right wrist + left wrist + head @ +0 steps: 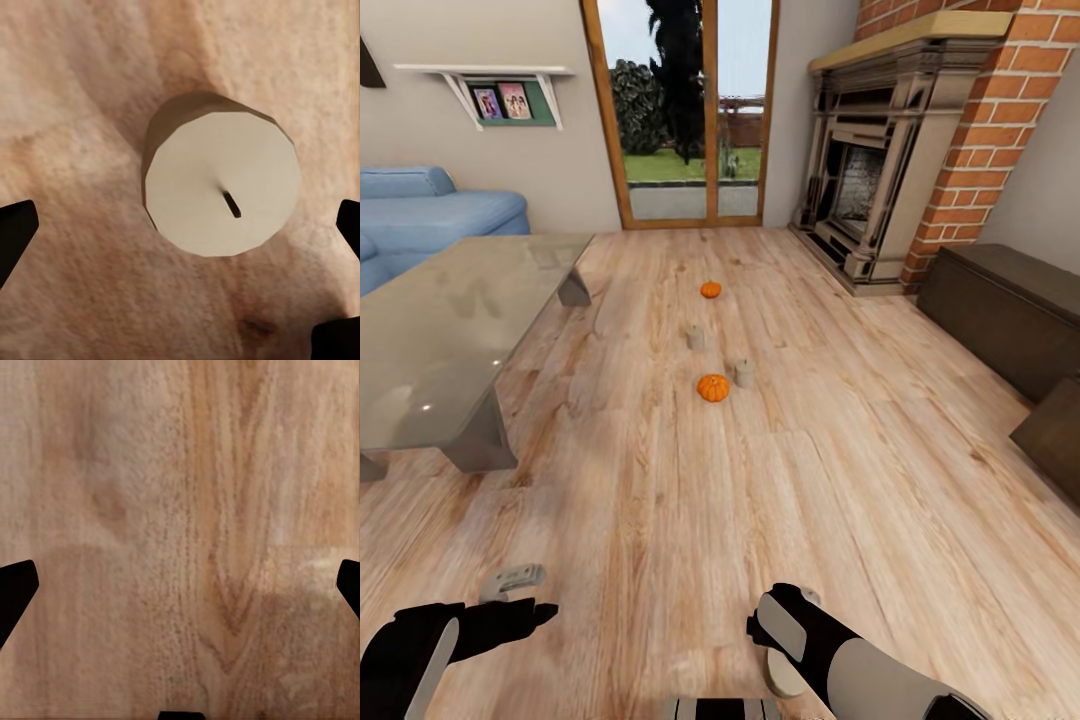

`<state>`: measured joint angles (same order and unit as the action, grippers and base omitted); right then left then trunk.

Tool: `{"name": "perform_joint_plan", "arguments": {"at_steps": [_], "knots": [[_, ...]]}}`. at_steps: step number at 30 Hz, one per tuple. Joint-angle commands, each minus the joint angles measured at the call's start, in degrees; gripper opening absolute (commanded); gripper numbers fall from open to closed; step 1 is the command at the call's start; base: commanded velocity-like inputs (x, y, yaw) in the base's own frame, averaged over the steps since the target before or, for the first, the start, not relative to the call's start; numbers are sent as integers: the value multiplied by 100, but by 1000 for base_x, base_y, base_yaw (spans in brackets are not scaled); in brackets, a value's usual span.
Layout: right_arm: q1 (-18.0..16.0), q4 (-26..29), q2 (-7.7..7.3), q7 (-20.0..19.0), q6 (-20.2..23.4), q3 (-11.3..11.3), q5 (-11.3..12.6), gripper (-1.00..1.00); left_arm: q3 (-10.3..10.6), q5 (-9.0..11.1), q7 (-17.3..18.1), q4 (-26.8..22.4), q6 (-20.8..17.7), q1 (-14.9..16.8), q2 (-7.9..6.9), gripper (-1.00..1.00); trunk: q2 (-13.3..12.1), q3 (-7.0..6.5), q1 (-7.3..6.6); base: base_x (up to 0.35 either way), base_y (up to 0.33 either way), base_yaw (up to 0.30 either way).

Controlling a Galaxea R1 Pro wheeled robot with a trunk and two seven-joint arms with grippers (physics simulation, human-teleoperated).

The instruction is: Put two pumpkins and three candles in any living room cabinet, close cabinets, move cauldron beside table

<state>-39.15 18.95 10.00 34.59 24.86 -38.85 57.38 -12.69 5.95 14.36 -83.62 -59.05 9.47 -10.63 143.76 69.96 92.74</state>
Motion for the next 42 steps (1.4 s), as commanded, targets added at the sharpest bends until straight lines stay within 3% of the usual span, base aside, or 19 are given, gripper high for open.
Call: {"name": "perform_joint_plan", "arguments": {"at_steps": [1,5,7,9,11,13,14,16,25,30,38,42], "knots": [[-5,4,0,30,23,-26,15,100,-6,55,-21,-4,-35,2,-1,100,4,28,1,1,1,0],[-5,7,0,26,-150,-25,18,100,-65,55,-12,-33,-39,2,-18,100,9,116,11,0,0,0],[-5,8,0,23,-196,-22,18,100,-297,71,89,-66,-57,2,-54,100,12,160,17,0,0,0],[-5,10,0,22,-217,-19,19,100,-705,152,673,-84,-77,2,-233,100,14,205,22,0,0,0],[-5,11,0,22,-226,-18,20,100,-955,214,1517,-89,-89,2,-537,100,17,249,27,0,0,0],[14,33,0,21,-238,-17,19,100,-1239,237,3007,-84,-95,2,-877,100,20,293,32,0,0,0],[26,47,0,21,-249,-17,19,100,-1330,221,3578,-80,-95,2,-945,100,21,316,35,0,0,0],[36,60,0,21,-259,-17,19,100,-1403,212,4074,-72,-93,2,-1000,100,24,360,40,0,0,0],[48,57,0,15,-408,-17,19,100,-1424,250,4284,-58,-91,2,-1012,100,36,559,63,0,0,0],[48,51,0,-261,-424,-14,19,100,-1421,260,4285,-58,-89,2,-1004,100,36,559,63,0,0,0],[56,22,0,-311,-429,-17,19,100,-1406,266,4293,-58,-89,2,-994,100,46,737,84,0,0,0],[57,7,0,-312,-429,-24,17,100,-1399,266,4294,-58,-89,2,-981,100,46,737,84,0,0,0]]}}
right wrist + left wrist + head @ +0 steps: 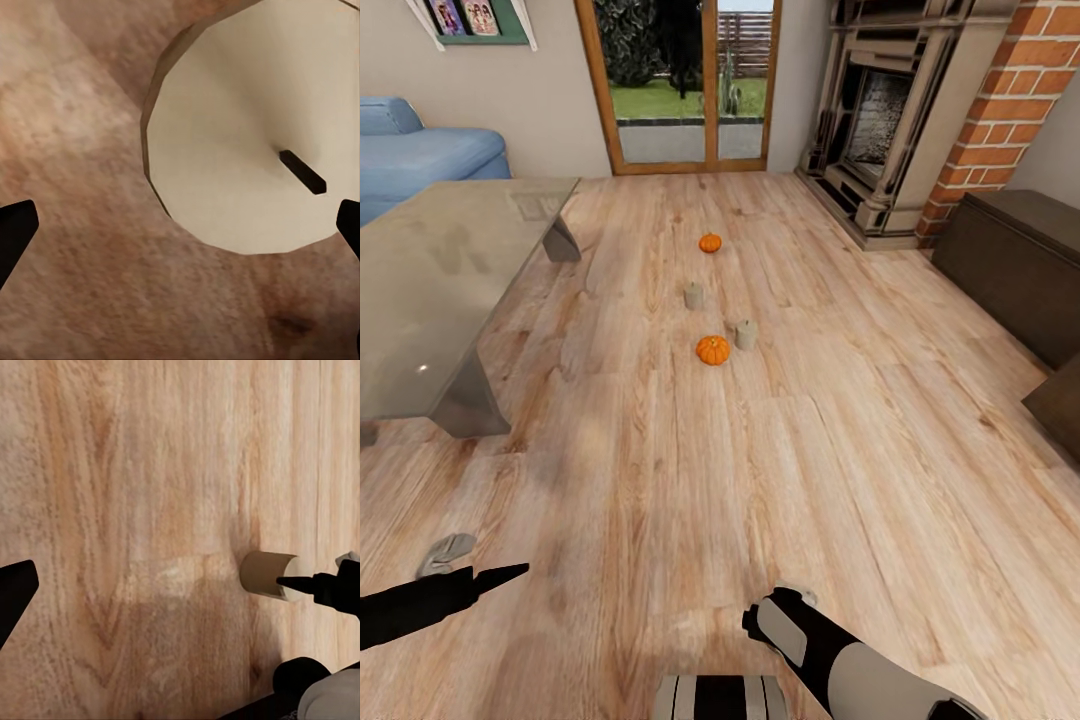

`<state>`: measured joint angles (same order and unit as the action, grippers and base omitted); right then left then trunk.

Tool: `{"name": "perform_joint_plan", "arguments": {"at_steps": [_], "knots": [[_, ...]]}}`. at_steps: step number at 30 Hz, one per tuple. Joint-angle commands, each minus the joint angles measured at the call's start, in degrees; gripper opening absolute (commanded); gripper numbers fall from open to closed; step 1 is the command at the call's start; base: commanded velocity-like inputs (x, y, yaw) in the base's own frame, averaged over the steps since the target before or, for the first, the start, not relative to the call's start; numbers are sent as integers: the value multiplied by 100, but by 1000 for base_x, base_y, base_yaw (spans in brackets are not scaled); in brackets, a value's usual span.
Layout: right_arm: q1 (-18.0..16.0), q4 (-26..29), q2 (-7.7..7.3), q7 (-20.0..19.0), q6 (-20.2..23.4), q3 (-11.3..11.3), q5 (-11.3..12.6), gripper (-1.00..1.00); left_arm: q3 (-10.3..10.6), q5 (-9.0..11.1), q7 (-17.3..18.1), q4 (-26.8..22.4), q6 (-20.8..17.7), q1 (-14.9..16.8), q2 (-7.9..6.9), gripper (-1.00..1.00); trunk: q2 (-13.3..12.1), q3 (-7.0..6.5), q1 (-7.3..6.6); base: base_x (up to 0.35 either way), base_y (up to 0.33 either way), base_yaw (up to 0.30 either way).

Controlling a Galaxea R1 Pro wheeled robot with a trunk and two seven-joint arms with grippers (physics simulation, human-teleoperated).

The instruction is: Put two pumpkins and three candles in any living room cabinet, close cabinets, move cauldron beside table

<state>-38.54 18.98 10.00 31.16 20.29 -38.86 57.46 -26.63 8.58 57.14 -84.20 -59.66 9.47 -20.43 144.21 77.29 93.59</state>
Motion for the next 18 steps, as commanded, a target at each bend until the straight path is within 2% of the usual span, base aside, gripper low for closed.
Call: {"name": "perform_joint_plan", "arguments": {"at_steps": [1,18], "knots": [[-4,3,0,34,28,-24,10,100,-6,3,16,0,-29,2,1,100,2,4,-1,0,0,0],[-4,0,0,45,20,-16,20,100,-19,9,52,0,-29,2,4,100,2,4,-1,0,0,0]]}}
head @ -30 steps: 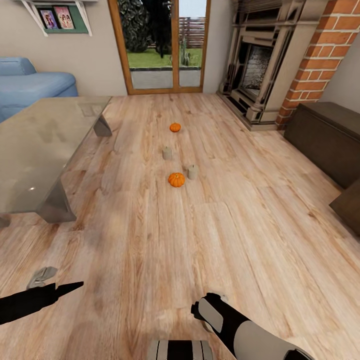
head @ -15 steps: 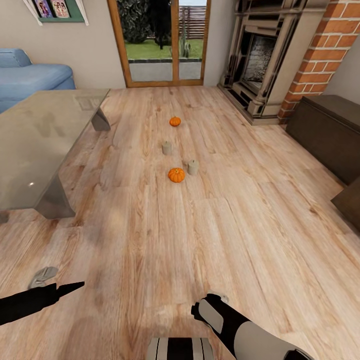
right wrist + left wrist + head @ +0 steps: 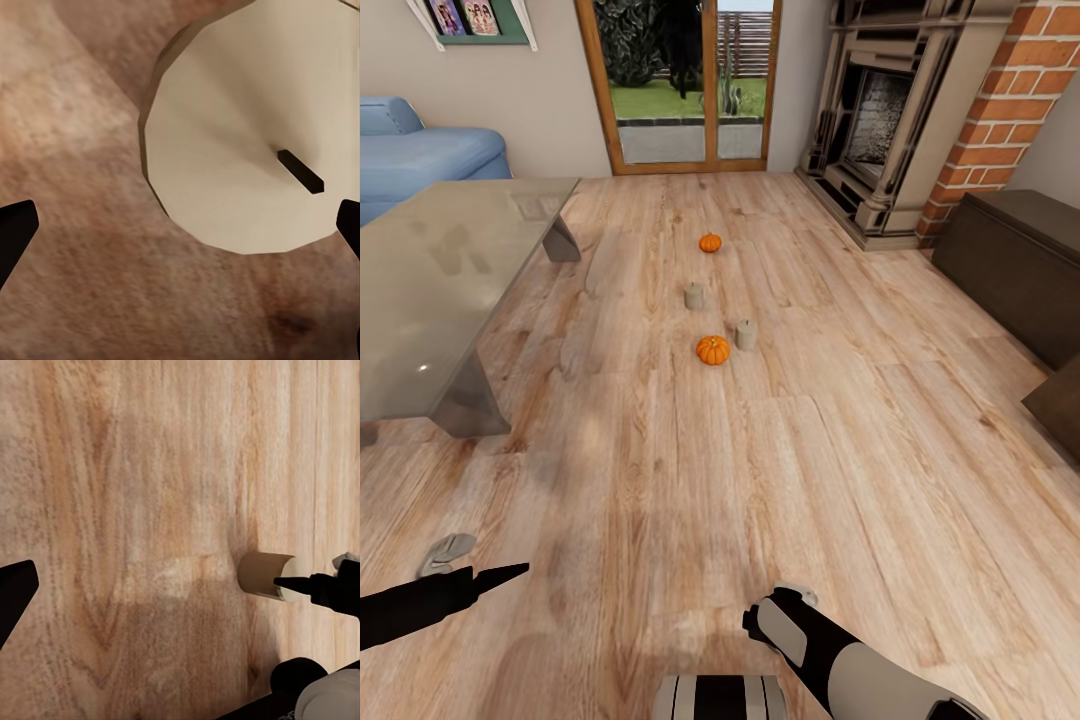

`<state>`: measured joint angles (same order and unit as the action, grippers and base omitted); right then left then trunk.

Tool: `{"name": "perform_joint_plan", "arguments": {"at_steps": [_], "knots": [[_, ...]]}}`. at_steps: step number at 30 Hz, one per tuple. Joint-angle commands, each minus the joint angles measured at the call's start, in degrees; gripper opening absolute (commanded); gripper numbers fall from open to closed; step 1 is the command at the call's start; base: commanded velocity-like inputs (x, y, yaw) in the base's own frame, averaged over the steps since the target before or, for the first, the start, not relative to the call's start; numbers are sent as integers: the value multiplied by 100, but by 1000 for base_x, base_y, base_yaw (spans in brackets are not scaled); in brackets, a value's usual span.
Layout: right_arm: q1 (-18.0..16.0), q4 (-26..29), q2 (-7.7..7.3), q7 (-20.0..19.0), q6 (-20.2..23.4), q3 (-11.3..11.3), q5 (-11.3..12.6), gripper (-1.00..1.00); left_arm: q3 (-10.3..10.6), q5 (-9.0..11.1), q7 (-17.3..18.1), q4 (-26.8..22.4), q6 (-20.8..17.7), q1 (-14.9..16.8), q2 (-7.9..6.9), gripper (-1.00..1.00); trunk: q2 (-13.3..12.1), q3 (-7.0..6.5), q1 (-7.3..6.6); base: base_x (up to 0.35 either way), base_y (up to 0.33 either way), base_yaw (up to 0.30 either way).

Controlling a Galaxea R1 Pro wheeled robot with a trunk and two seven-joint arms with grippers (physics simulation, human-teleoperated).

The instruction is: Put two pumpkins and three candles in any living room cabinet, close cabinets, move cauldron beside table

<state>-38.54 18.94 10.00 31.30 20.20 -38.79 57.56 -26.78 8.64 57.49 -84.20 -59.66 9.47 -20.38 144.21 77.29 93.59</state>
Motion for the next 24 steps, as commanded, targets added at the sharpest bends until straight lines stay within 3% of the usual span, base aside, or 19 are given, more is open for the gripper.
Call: {"name": "perform_joint_plan", "arguments": {"at_steps": [1,11,24], "knots": [[-4,4,0,32,28,-24,9,100,-4,4,22,0,-28,2,-1,100,2,4,-1,0,0,0],[-4,4,0,32,28,-28,9,100,5,-1,43,0,-28,2,8,100,2,4,-1,-84,0,0],[-4,3,0,28,28,-32,9,100,29,-3,43,0,-28,2,17,100,2,4,-1,36,-80,0]]}}
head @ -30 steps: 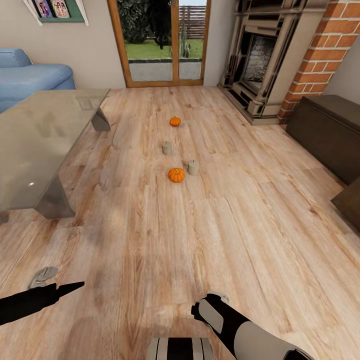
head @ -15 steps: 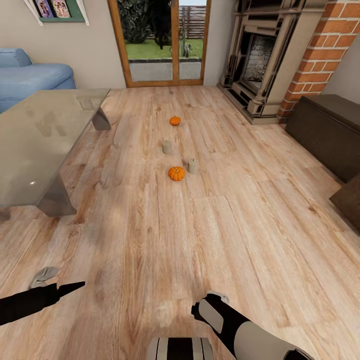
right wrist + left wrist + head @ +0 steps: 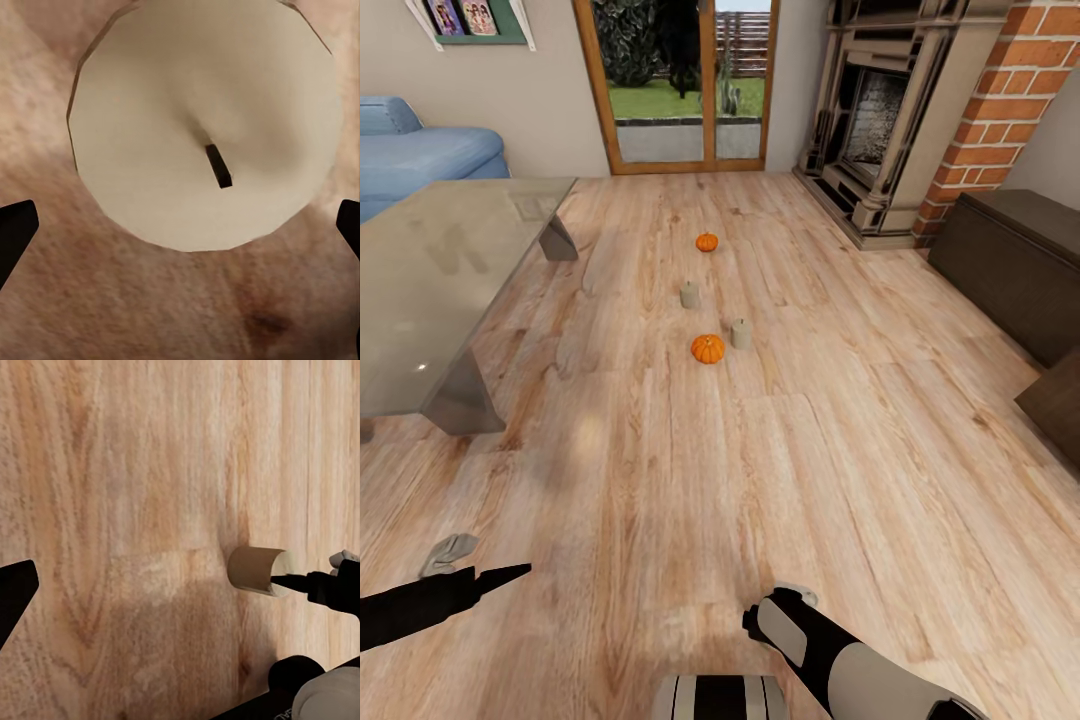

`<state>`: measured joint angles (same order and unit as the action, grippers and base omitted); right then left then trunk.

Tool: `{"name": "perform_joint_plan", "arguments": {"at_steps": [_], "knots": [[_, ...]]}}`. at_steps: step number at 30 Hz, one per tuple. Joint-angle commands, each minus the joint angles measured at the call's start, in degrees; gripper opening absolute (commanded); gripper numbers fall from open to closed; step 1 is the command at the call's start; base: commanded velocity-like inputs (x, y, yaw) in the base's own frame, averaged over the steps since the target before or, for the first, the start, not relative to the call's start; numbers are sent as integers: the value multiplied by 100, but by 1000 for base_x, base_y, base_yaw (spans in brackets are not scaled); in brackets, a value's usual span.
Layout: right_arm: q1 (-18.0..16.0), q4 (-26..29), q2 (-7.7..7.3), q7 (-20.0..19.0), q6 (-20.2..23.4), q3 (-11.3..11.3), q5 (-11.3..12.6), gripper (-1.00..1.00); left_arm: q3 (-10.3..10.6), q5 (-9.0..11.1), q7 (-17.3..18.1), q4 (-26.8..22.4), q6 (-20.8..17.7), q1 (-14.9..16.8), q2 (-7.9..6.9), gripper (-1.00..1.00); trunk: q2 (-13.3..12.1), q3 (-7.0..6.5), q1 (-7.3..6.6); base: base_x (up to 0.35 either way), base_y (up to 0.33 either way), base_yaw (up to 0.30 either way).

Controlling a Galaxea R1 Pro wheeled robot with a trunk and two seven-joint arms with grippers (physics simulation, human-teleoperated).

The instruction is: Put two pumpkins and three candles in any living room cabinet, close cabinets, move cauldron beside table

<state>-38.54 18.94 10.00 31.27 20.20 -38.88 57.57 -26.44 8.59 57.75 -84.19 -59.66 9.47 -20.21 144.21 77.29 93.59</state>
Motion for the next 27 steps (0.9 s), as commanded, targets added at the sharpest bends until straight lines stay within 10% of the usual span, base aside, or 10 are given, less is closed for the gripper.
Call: {"name": "perform_joint_plan", "arguments": {"at_steps": [1,27], "knots": [[-4,5,0,31,28,-23,9,100,-2,3,17,-1,-26,2,-1,100,2,4,-1,4,-5,0],[-4,4,0,28,28,-14,9,100,-44,3,23,-1,-20,2,-5,100,3,26,2,39,0,0]]}}
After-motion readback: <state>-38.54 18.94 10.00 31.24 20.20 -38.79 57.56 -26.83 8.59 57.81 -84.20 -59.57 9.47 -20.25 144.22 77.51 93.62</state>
